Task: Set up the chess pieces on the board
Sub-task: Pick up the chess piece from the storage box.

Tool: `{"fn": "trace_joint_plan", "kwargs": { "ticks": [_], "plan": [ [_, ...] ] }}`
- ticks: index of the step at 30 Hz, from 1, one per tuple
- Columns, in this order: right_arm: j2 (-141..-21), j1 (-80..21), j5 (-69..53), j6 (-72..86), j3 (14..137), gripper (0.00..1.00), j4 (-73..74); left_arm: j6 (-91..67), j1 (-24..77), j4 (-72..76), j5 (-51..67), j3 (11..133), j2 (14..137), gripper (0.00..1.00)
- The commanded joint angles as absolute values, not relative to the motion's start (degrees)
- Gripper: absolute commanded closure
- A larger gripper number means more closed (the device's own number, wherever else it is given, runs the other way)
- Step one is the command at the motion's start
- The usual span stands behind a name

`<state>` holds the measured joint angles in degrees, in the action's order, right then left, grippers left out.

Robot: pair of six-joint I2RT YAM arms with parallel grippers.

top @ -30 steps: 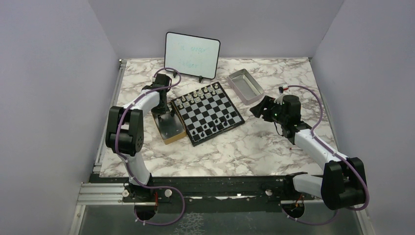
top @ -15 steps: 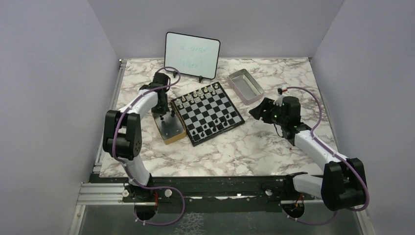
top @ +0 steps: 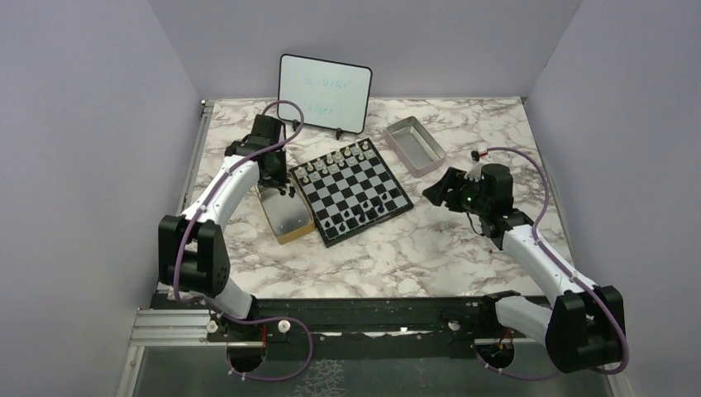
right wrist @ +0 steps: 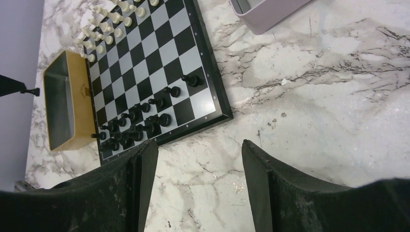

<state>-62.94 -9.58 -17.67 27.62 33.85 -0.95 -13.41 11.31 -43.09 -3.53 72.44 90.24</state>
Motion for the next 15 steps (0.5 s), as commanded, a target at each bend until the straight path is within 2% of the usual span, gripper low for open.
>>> {"fn": "trace_joint_plan", "kwargs": {
  "ticks": [1,15],
  "plan": [
    [-60.91,-9.06,-17.14,24.5,36.32,0.3,5.54,-13.54,14.33,-45.41,-0.08,74.48,85.95,0.91],
    [-58.01,-9.05,-14.57,22.07,36.85,0.29,7.84,-20.78,36.0,-49.56,-7.18,76.61,86.05,0.9]
  ]
}}
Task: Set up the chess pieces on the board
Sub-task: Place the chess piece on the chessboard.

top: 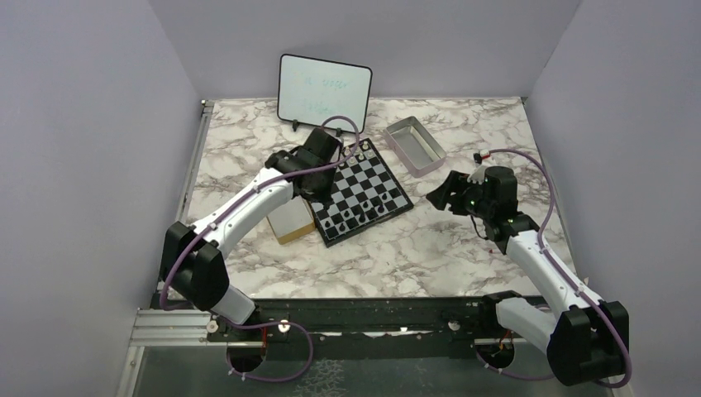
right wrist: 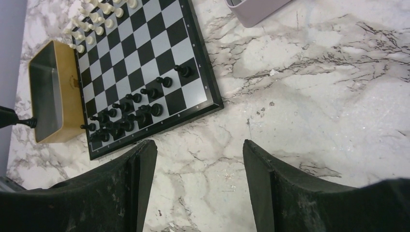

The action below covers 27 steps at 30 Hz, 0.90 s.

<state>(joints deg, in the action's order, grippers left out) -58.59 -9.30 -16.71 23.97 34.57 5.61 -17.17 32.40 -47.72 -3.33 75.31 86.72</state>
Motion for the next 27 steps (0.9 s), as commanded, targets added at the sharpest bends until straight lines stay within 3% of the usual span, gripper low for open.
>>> {"fn": "trace_joint_plan", "kwargs": {
  "ticks": [1,9,27],
  "plan": [
    [-58.06,-9.05,-14.51,22.06,36.88,0.29,7.98,-21.35,37.24,-49.56,-7.84,76.37,86.3,0.9],
    [-57.71,-9.05,-14.81,22.76,35.08,0.29,6.46,-25.89,42.95,-47.6,-13.85,72.08,87.56,0.9],
    [-58.43,-9.05,-14.61,22.75,34.51,0.29,5.69,-29.51,44.73,-38.92,-14.26,64.52,89.69,0.9]
  ]
}}
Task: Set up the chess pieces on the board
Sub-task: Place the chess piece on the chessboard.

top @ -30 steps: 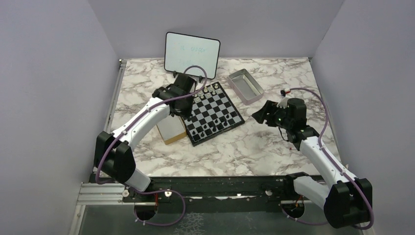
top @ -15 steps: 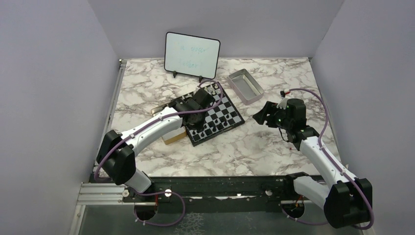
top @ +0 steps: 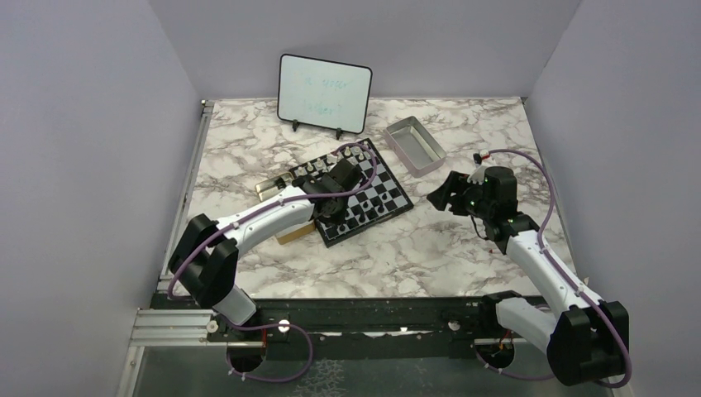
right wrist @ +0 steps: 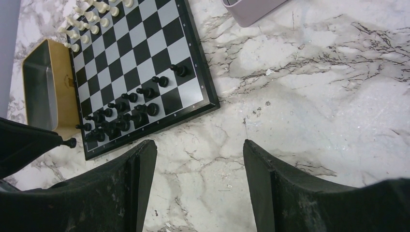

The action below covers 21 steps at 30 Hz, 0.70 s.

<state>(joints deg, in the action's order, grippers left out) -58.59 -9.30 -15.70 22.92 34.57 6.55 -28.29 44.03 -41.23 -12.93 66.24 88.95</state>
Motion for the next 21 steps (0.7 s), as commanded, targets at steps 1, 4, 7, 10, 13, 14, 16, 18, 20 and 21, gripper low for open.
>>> {"fn": "trace_joint_plan", "kwargs": {
  "ticks": [1,4,7,10,13,14,16,18,20,21],
  "plan": [
    [-58.24,-9.1,-14.67,22.76,34.32,0.29,5.4,-29.46,44.74,-38.59,-14.49,64.25,89.82,0.9],
    [-58.18,-9.06,-14.52,22.57,34.27,0.29,5.64,-29.53,44.74,-38.21,-14.82,64.17,90.42,0.9],
    [-58.07,-9.06,-14.51,22.42,34.35,0.29,5.84,-29.51,44.82,-37.97,-15.01,63.84,90.76,0.9],
    [-57.85,-9.05,-14.63,22.71,34.39,0.29,6.05,-29.68,45.02,-37.73,-14.69,63.43,90.65,0.9],
    [-57.37,-9.08,-14.77,23.09,34.07,0.29,5.65,-29.71,45.13,-37.15,-15.04,63.11,90.7,0.9],
    [-57.19,-9.1,-14.72,23.11,34.08,0.29,5.63,-29.66,45.17,-37.1,-15.25,63.11,90.89,0.9],
    [-56.92,-9.05,-14.64,23.12,34.1,0.29,5.85,-29.47,45.16,-37.09,-15.47,63.15,91.07,0.9],
    [-56.73,-9.05,-14.6,22.92,34.18,0.29,6.1,-29.24,45.25,-37.16,-16.12,62.88,91.01,0.9],
    [-56.57,-9.06,-14.61,22.65,34.4,0.29,6.36,-29.1,45.2,-37.18,-16.63,62.68,90.85,0.89],
    [-56.46,-9.1,-14.48,22.6,34.54,0.29,6.65,-29.09,45.26,-37.24,-16.78,62.55,90.69,0.89]
  ]
}}
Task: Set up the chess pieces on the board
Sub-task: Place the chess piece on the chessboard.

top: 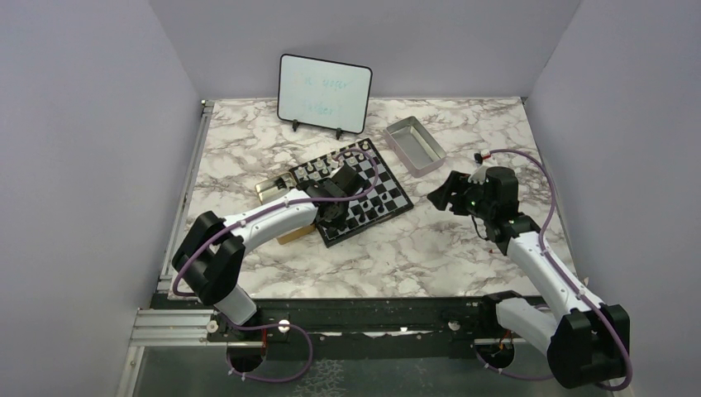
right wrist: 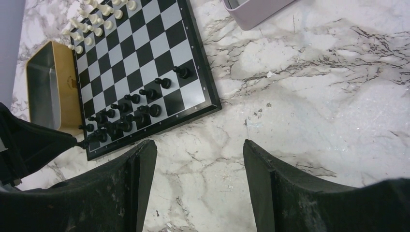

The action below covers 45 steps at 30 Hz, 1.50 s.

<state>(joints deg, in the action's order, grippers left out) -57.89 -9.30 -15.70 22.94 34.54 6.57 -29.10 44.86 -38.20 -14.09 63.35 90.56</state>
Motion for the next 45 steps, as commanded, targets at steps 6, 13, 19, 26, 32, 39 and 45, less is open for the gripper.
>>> {"fn": "trace_joint_plan", "kwargs": {
  "ticks": [6,13,19,26,32,39,45],
  "plan": [
    [-55.65,-9.06,-14.34,22.41,34.76,0.29,6.89,-28.54,45.26,-37.09,-17.34,63.06,91.75,0.88],
    [-54.75,-9.07,-14.56,22.48,35.17,0.29,7.65,-28.48,45.26,-36.96,-18.14,63.02,92.42,0.88],
    [-54.92,-9.1,-15.11,22.59,35.57,0.29,7.34,-27.8,45.23,-36.3,-17.79,63.02,93.97,0.88],
    [-55.17,-9.05,-15.12,22.59,35.73,0.29,7.13,-27.75,45.21,-36.19,-18.02,63.02,94.54,0.87],
    [-55.12,-9.05,-15.28,22.89,35.53,0.29,7.12,-28.33,45.31,-35.96,-17.93,62.58,94.93,0.83],
    [-55.12,-9.1,-15.94,23.22,35.66,0.29,6.88,-28.22,45.3,-36.53,-18.36,63.28,93.96,0.72],
    [-55.49,-9.05,-16.19,23.15,35.46,0.29,6.49,-27.86,45.27,-39.73,-19.12,66.86,92.46,0.67]
  ]
}}
